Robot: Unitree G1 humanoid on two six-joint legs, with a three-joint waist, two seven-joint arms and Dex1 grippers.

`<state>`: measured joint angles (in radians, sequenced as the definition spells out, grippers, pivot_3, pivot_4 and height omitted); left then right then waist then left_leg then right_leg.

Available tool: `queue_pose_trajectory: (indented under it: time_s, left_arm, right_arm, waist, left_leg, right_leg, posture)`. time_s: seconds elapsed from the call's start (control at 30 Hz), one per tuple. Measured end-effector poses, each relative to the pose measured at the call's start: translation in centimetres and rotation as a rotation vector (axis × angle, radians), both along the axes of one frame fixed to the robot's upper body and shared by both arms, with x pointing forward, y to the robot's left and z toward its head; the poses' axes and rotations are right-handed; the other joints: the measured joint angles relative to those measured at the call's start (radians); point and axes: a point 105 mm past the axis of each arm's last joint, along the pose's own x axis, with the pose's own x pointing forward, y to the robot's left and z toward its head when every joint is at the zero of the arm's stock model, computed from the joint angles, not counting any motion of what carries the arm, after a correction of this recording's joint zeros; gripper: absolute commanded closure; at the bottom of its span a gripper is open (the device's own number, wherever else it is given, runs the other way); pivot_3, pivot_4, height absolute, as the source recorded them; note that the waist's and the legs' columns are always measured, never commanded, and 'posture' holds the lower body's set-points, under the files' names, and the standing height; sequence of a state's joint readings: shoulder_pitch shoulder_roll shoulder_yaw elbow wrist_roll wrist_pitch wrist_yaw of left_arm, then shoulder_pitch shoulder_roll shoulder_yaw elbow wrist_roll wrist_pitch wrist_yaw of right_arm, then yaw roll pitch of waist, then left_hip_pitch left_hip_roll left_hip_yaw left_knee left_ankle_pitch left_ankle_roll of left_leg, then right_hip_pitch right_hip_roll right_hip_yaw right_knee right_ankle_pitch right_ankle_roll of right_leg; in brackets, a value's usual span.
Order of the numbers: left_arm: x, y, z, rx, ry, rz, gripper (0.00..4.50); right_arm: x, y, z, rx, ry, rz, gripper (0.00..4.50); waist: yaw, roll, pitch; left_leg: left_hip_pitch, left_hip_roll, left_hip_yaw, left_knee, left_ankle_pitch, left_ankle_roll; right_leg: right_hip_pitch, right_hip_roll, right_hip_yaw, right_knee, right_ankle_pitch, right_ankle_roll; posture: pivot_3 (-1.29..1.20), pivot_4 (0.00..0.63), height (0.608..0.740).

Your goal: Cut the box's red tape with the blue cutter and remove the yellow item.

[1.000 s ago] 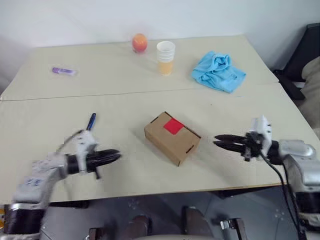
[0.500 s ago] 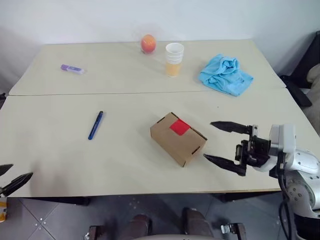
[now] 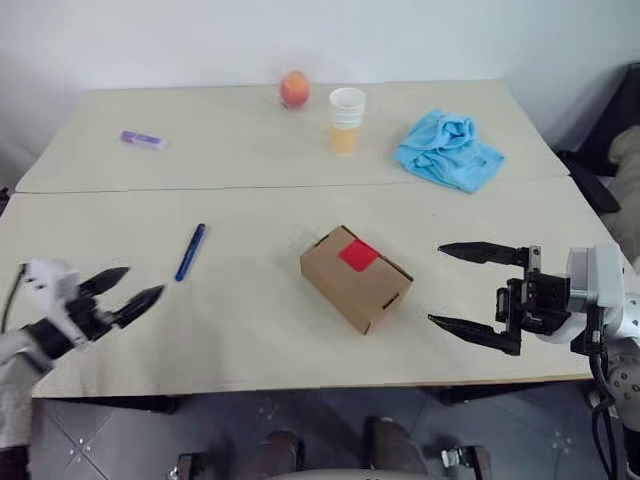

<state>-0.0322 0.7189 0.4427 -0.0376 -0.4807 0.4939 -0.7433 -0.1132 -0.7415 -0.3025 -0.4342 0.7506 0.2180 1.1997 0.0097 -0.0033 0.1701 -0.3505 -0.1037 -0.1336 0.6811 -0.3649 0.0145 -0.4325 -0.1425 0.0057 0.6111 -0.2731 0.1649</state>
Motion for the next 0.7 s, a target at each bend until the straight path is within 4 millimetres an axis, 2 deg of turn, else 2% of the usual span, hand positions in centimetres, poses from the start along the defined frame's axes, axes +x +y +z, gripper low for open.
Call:
queue_pose_trajectory:
  time_s: [0.1,0.17,0.23,0.47,0.5,0.7]
  left_arm:
    - [3.1,-0.8,-0.3,-0.017,-0.004,0.148,0.04]
    - [4.2,-1.4,-0.5,-0.003,-0.004,0.208,0.04]
    - [4.8,-1.9,-1.6,0.007,0.026,0.243,0.04]
    - [5.5,-2.5,-2.1,0.021,0.038,0.286,0.04]
    - [5.5,-2.5,-2.2,0.025,0.043,0.292,0.44]
    - [5.2,-1.7,-2.9,0.042,0.065,0.333,2.14]
  right_arm:
    - [0.1,1.1,0.9,0.013,-0.012,0.028,0.00]
    - [0.0,1.9,1.5,0.014,-0.032,0.048,0.00]
    - [-0.1,2.2,1.3,0.011,-0.019,0.056,0.00]
    - [0.0,2.2,1.3,0.016,-0.013,0.036,0.00]
    - [0.0,2.2,1.3,0.018,-0.013,0.031,0.00]
    - [0.1,2.0,1.0,0.033,-0.011,0.003,0.00]
  waist:
    - [-0.006,0.000,0.000]
    - [-0.007,0.000,0.000]
    - [-0.007,0.000,0.000]
    - [0.007,0.002,-0.002]
    - [0.008,0.002,-0.002]
    - [0.008,0.010,-0.006]
  left_leg:
    - [-0.002,0.000,0.000,0.001,0.000,0.000]
    - [-0.002,0.000,0.000,0.001,0.000,0.000]
    - [-0.002,0.000,0.000,0.001,0.000,0.000]
    - [0.000,-0.001,0.002,0.002,0.000,0.000]
    - [0.000,-0.001,0.003,0.002,0.000,0.000]
    - [0.001,-0.001,0.004,0.001,-0.001,0.001]
  right_leg:
    - [-0.002,0.001,-0.001,0.000,0.000,0.000]
    - [-0.002,0.001,0.000,0.000,0.000,0.000]
    - [-0.003,0.000,0.000,0.000,0.000,0.000]
    - [-0.002,0.000,0.001,-0.001,0.000,0.000]
    - [-0.002,0.000,0.002,-0.001,0.000,0.000]
    - [-0.002,0.000,0.003,-0.001,0.000,0.000]
  posture:
    - [0.00,0.150,0.740]
    - [0.00,0.150,0.740]
    - [0.00,0.150,0.740]
    - [0.00,0.150,0.740]
    - [0.00,0.150,0.740]
    - [0.00,0.150,0.740]
